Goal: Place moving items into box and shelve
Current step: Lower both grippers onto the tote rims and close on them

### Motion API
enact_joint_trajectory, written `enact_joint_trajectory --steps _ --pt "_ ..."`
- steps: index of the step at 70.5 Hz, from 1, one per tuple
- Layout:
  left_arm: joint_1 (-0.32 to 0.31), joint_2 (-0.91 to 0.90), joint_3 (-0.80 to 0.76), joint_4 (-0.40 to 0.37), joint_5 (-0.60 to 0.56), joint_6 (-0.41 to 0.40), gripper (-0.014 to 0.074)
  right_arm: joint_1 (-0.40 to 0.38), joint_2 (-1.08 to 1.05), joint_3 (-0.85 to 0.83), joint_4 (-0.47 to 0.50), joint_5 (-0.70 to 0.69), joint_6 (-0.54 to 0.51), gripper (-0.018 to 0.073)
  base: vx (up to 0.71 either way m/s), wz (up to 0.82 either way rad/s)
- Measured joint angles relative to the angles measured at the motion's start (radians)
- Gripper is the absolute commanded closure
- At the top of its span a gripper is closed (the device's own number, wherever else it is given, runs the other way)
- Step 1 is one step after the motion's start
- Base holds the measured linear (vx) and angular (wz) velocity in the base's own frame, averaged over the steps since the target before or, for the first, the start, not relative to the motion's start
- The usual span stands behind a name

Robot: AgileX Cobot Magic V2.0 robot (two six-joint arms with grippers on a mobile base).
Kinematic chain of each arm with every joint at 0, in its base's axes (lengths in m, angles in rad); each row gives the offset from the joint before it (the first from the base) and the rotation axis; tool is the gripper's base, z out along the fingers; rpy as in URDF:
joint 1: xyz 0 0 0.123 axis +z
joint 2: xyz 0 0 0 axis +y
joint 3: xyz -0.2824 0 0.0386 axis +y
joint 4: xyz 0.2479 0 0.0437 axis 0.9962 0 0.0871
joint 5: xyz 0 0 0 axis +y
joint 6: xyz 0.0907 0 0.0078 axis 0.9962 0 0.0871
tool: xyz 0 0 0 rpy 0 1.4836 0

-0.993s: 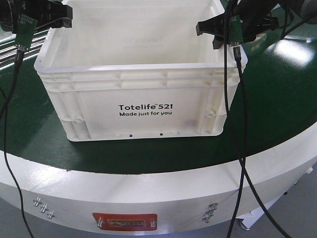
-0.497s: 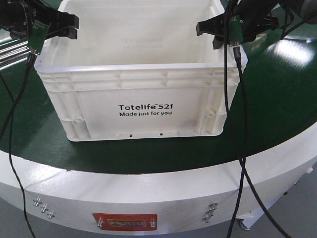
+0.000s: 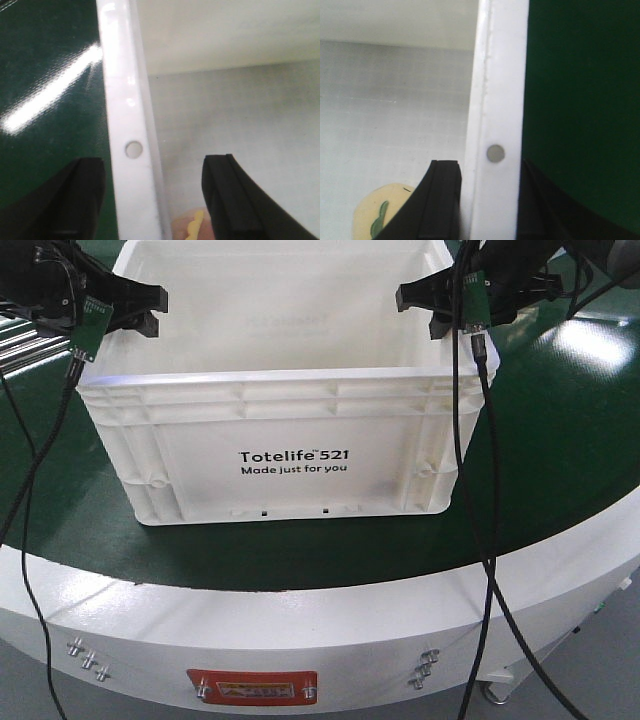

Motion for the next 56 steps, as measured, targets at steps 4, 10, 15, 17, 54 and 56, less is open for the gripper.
enact_joint_trajectory --steps 4,10,15,17,54,56 --pt "0.000 0.000 -0.001 0.000 0.001 0.000 0.0138 0.000 0.000 0.000 0.000 0.000 0.000 0.0575 0.00 0.00" --pt "0.000 0.000 -0.001 0.000 0.000 0.000 0.0200 0.000 0.000 0.000 0.000 0.000 0.000 0.0575 0.00 0.00" --pt "0.000 0.000 -0.001 -0.001 -0.002 0.000 0.0274 0.000 0.000 0.000 0.000 0.000 0.000 0.0575 0.00 0.00" --pt "0.000 0.000 -0.001 -0.001 -0.002 0.000 0.0312 0.000 0.000 0.000 0.000 0.000 0.000 0.0575 0.00 0.00" --pt "0.011 0.000 -0.001 -0.053 0.003 0.043 0.0620 0.000 0.000 0.000 -0.001 0.001 0.000 0.0575 0.00 0.00" --pt "0.012 0.000 -0.001 -0.054 0.004 0.045 0.0619 0.000 0.000 0.000 -0.001 0.001 0.000 0.0575 0.00 0.00"
